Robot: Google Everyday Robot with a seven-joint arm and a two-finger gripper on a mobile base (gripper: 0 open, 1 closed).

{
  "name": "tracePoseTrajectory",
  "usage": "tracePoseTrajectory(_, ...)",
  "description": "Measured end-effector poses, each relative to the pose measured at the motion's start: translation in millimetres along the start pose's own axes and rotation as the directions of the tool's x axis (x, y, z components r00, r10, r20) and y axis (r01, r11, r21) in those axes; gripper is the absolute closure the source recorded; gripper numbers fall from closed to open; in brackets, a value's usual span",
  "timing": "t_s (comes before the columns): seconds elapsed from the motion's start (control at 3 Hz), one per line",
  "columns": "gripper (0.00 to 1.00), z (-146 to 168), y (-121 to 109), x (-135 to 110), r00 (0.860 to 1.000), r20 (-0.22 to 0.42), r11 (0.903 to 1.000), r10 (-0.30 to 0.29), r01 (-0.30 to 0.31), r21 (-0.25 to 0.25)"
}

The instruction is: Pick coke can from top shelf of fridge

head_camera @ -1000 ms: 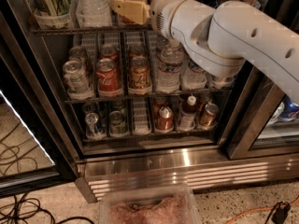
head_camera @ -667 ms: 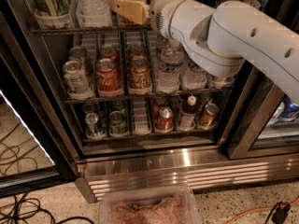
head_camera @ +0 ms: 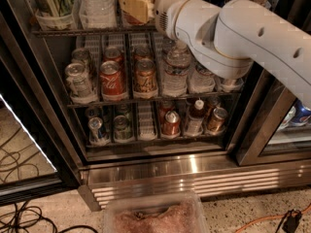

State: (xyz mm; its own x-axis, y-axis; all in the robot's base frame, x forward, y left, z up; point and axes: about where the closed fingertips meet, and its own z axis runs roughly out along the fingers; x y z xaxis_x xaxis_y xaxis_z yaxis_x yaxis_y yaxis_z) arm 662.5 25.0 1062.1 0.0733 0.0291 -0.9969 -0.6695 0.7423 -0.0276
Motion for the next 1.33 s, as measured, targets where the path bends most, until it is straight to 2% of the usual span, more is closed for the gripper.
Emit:
tracePoseTrajectory(0.33, 0.91, 0.8, 0.3, 1.2, 1.000, -0.001, 1.0000, 0.000, 0.000, -0.001)
tracePoseTrajectory(0.67, 1.00, 1.4, 0.2, -1.0, 1.000, -0.003, 1.0000, 0.000, 0.000, -0.002)
tracePoseTrajectory(1.0, 1.00, 2.3, -1.7, 0.8, 1.000, -0.010, 1.0000, 0.002, -0.002, 0.002)
tracePoseTrajectory(1.33, 1.00, -1.0, -7.6, -7.3, 1.000, -0.002, 0.9997, -0.022, 0.022, 0.007)
